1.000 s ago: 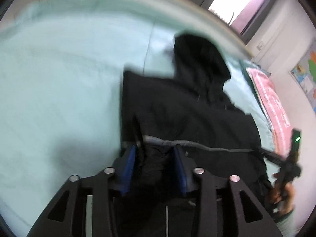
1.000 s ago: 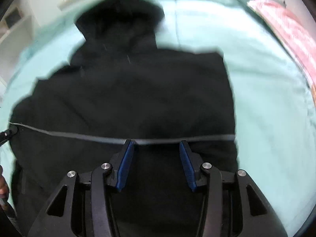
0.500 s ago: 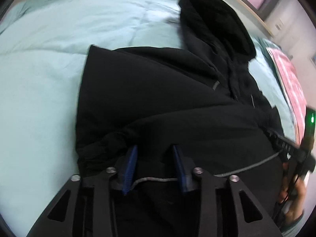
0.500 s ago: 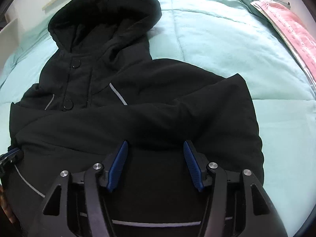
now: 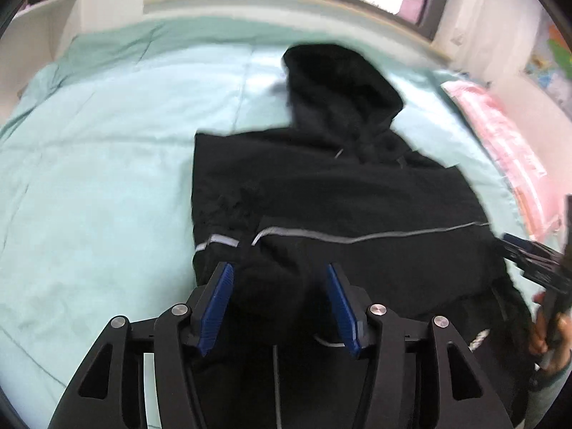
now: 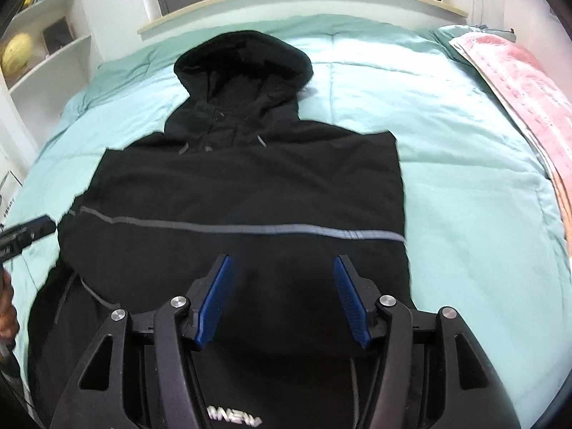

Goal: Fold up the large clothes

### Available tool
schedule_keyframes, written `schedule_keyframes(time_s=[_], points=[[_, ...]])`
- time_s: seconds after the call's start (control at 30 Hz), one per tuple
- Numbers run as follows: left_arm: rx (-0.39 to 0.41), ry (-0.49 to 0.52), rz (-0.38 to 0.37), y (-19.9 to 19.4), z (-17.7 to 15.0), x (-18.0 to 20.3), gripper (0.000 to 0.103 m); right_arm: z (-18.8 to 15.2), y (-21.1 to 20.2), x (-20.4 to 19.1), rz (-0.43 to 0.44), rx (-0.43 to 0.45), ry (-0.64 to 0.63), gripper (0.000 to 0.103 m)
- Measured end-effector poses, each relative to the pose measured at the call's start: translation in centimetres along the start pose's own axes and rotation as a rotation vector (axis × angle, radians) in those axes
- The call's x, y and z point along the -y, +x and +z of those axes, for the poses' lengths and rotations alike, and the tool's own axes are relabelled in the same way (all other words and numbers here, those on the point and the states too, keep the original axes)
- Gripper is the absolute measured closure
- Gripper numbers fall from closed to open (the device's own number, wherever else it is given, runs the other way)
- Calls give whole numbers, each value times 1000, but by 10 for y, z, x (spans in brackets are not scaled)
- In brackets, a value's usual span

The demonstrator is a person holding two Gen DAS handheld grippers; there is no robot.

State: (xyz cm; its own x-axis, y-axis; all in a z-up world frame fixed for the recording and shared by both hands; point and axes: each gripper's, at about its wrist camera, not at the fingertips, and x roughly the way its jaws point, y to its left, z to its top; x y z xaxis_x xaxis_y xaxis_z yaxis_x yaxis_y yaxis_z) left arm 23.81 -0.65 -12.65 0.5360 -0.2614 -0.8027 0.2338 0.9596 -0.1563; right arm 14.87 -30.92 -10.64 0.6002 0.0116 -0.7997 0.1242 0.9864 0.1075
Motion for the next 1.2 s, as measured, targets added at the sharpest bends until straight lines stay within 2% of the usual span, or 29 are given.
schedule_keyframes(time_s=[0.07, 0.13, 0.2, 0.4, 0.5, 0.6, 0.67, 0.77, 0.97, 1.1, 1.2], points=[[-93, -52, 58, 35, -2, -8, 44, -8, 10, 6, -65, -27, -23, 42], [-137, -123, 22, 58, -7, -21, 41, -23, 34, 13, -104, -89, -43, 42], [-132, -163, -15, 64, -7, -29, 41, -32, 48, 19, -76, -116, -40, 42], [-87, -147, -19, 53, -16, -30, 41, -40, 51, 27, -41, -94, -13, 42], [-118, -121, 13, 39, -5, -23, 41, -35, 46, 30, -36, -147, 0, 42], [-120, -73, 47, 11, 23, -13, 42, -18, 34, 22, -26, -213, 6, 41], [-104, -54, 49, -20, 45, -10, 42, -1, 12, 20, 4, -236, 14, 41], [-61, -45, 27, -65, 87, 0, 42, 36, -25, 16, 6, -223, 19, 41], [52, 2, -30, -118, 163, 27, 42, 134, -86, 0, -9, -88, 7, 41], [113, 61, -43, -134, 209, 49, 42, 185, -99, -11, -8, -12, 16, 41], [122, 93, -46, -121, 238, 58, 42, 217, -90, -14, 30, 14, 39, 41]])
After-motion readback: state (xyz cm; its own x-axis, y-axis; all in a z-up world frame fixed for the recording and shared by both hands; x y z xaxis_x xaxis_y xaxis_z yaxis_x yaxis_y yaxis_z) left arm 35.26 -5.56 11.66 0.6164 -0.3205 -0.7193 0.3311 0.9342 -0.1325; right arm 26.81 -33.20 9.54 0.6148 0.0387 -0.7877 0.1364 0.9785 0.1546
